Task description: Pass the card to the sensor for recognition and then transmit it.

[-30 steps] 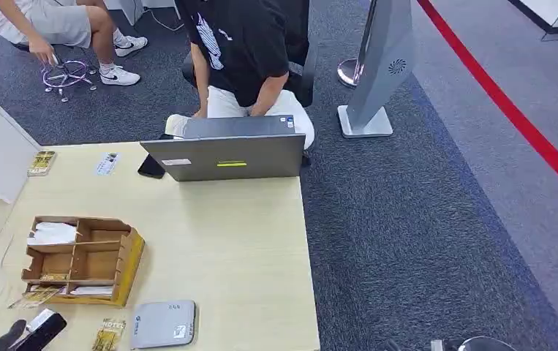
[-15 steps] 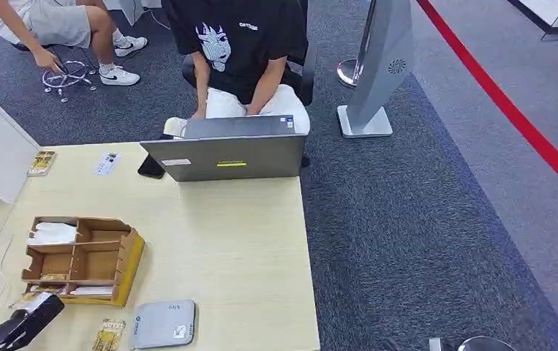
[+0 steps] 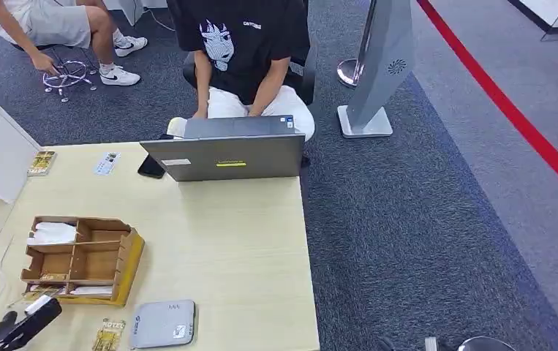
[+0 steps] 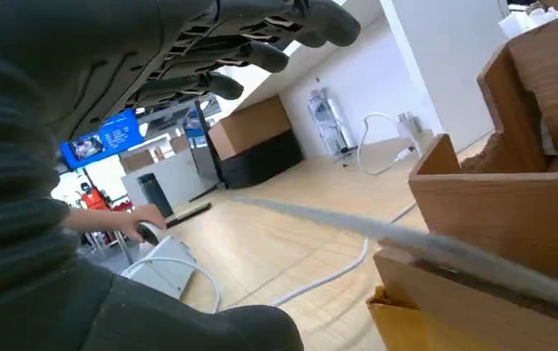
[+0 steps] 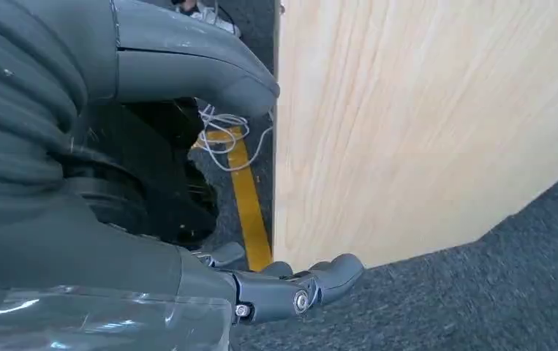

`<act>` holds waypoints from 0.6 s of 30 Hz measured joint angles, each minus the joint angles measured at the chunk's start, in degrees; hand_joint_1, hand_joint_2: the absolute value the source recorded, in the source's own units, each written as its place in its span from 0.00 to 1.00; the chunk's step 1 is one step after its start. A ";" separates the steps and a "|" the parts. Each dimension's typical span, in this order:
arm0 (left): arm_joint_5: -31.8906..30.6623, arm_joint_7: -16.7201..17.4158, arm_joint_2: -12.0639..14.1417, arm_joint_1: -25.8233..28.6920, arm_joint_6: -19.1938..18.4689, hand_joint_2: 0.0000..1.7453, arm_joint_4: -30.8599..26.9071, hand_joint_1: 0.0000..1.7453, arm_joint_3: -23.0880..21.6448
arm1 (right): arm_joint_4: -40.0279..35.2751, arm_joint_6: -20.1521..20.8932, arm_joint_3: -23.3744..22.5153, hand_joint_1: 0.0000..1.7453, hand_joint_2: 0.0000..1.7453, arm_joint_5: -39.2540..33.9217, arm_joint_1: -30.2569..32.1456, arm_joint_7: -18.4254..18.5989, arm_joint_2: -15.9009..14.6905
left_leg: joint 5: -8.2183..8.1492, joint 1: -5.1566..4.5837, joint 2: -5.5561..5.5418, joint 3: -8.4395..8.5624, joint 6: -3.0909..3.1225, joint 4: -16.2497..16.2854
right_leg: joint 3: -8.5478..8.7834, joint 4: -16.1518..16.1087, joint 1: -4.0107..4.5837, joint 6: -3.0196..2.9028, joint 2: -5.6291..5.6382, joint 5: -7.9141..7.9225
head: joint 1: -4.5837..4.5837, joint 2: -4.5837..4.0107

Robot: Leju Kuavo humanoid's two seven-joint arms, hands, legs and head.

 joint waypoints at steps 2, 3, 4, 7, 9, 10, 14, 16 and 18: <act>-0.87 0.04 0.61 -0.06 0.00 1.00 0.22 0.00 -0.57 | 0.13 -0.15 0.22 0.00 1.00 -0.39 0.01 -0.33 0.00 | 0.00 0.00 0.00 0.00 0.00 0.00 | 0.00 0.00 0.00 0.00 0.00 0.00 | 0.00 0.00; -1.16 0.04 1.00 -0.06 0.00 1.00 0.29 0.00 -0.90 | 0.17 -0.31 0.44 0.00 1.00 -0.70 0.01 -0.44 -0.04 | 0.00 0.00 0.00 0.00 0.00 0.00 | 0.01 0.00 0.00 0.00 0.00 0.00 | 0.02 0.00; -1.64 0.04 1.31 -0.09 0.04 1.00 0.29 0.00 -1.14 | 0.24 -0.46 0.70 0.00 1.00 -1.01 0.00 -0.50 -0.07 | 0.00 0.00 0.00 0.00 0.00 0.00 | 0.01 0.00 0.00 0.00 0.00 0.00 | 0.00 0.00; -2.99 -0.31 2.32 -0.24 0.59 1.00 0.50 0.00 -2.34 | 0.39 -1.12 1.44 0.00 1.00 -1.90 0.01 -0.64 -0.15 | 0.00 0.00 0.00 0.00 0.00 0.00 | 0.01 0.00 0.00 0.00 0.00 0.00 | 0.02 0.00; -3.52 -0.68 2.76 -0.32 1.18 1.00 0.85 0.00 -3.10 | 0.50 -1.57 1.99 0.00 1.00 -2.27 0.02 -0.77 -0.17 | 0.00 0.00 0.00 0.00 0.00 0.00 | 0.01 0.00 0.00 0.00 0.01 0.00 | 0.00 0.00; -3.74 -0.83 2.95 -0.38 1.51 1.00 1.03 0.00 -3.50 | 0.55 -1.95 2.30 0.00 1.00 -2.67 0.05 -0.85 -0.20 | 0.00 0.00 0.00 0.00 0.00 0.00 | 0.00 0.00 0.00 0.00 0.01 0.00 | 0.02 0.00; -4.15 -1.25 3.63 -0.83 2.51 1.00 1.90 0.00 -4.75 | 0.77 -2.58 3.46 0.00 1.00 -3.85 0.08 -1.38 -0.31 | 0.00 0.00 0.00 0.00 0.00 0.00 | 0.00 0.00 0.00 0.00 0.01 0.00 | 0.00 0.00; -4.26 -1.35 3.87 -0.94 2.82 1.00 2.27 0.00 -5.27 | 0.83 -3.19 4.07 0.00 1.00 -4.33 0.13 -1.60 -0.44 | 0.00 0.00 0.01 0.00 0.00 0.00 | 0.00 0.00 0.00 0.00 0.01 0.00 | 0.00 0.00; -4.35 -1.46 3.98 -1.01 3.39 1.00 2.54 0.00 -5.60 | 0.92 -3.39 4.61 0.00 1.00 -5.05 0.22 -1.73 -0.70 | 0.00 0.00 0.01 0.01 0.00 0.00 | 0.00 0.00 0.00 0.00 0.02 0.00 | 0.02 0.00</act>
